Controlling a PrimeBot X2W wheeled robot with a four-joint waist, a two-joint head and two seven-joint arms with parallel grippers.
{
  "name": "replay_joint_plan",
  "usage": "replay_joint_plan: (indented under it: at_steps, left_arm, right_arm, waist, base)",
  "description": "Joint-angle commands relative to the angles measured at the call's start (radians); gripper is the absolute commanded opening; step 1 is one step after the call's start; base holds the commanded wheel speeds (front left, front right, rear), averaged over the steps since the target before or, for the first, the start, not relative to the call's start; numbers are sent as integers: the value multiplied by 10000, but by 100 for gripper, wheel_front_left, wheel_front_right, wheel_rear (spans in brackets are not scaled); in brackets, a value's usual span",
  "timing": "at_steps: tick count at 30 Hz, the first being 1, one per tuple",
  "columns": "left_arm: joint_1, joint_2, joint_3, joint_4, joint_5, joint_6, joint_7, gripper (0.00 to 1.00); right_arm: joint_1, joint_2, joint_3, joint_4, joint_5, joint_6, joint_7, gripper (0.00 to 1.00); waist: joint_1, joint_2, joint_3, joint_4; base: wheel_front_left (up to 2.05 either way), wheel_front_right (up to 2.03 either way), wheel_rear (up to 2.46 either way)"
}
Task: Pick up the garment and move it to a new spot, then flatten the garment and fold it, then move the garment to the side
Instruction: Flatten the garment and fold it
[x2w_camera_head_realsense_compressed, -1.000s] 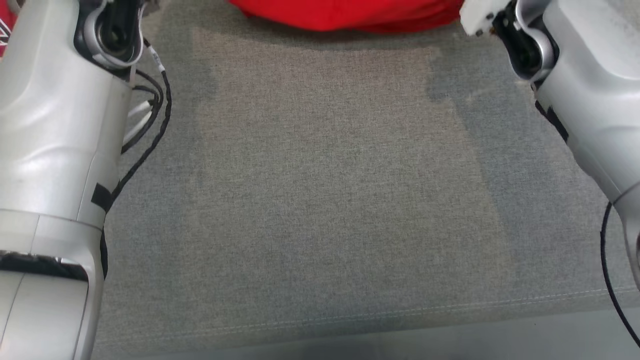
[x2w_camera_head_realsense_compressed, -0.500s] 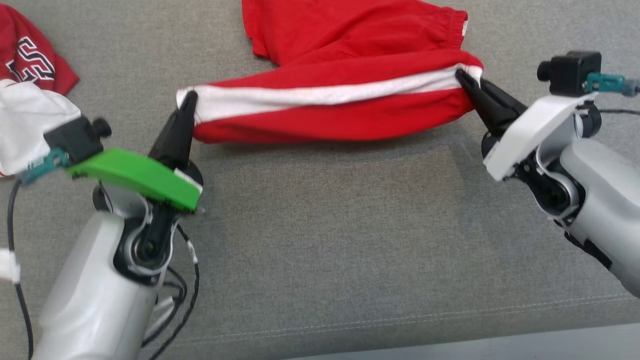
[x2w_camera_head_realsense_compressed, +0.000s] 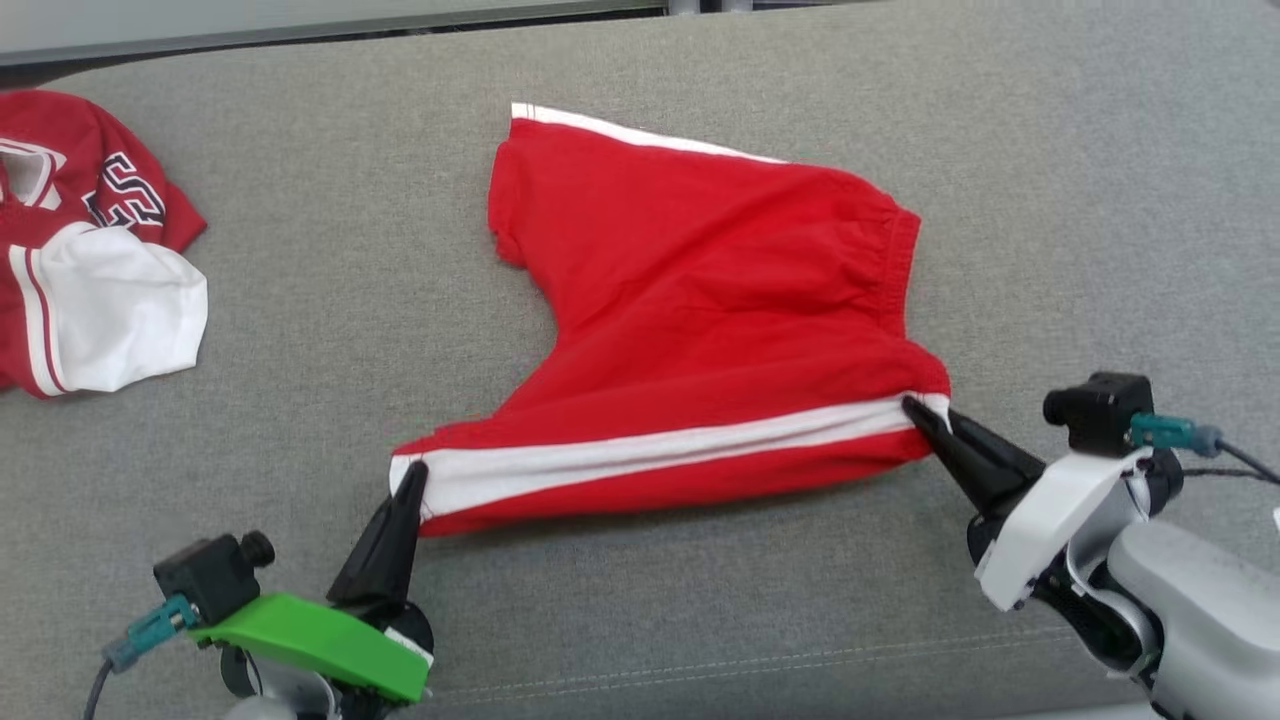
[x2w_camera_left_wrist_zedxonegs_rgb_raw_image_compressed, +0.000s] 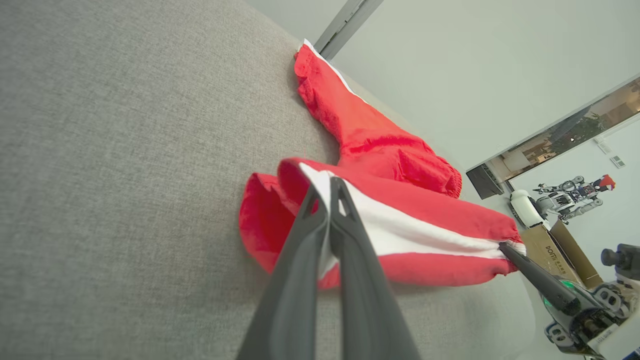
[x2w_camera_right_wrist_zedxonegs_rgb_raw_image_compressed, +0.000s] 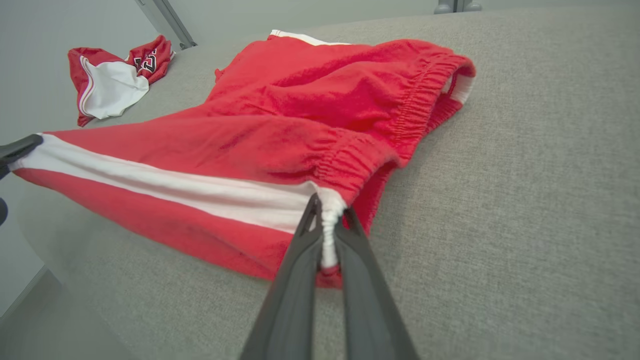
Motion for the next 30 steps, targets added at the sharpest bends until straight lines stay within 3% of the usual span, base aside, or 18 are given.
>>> replay_joint_plan:
  at_steps: [1,15,30]
  left_arm:
    - [387,-24,10,114,89,-82,-253,0]
    - [2150,-318,170,57,1136,-241,-977,0]
    - [3219,-177,512,-784,1257,-35,-1016,0]
  right_arm:
    - [508,101,-213,-15,-261,-13,-82,0]
    - [3554,485,-2179,-1011,-1687,-13,-97,0]
    - [5254,773,-3105,-2157,-2393,-13,557,0]
  waist:
    - [1,0,-294,-63]
    - [1,0,-970,120]
    - [1,0,-1333,-4]
  base:
    - [0,0,0]
    - [0,0,0]
    - [0,0,0]
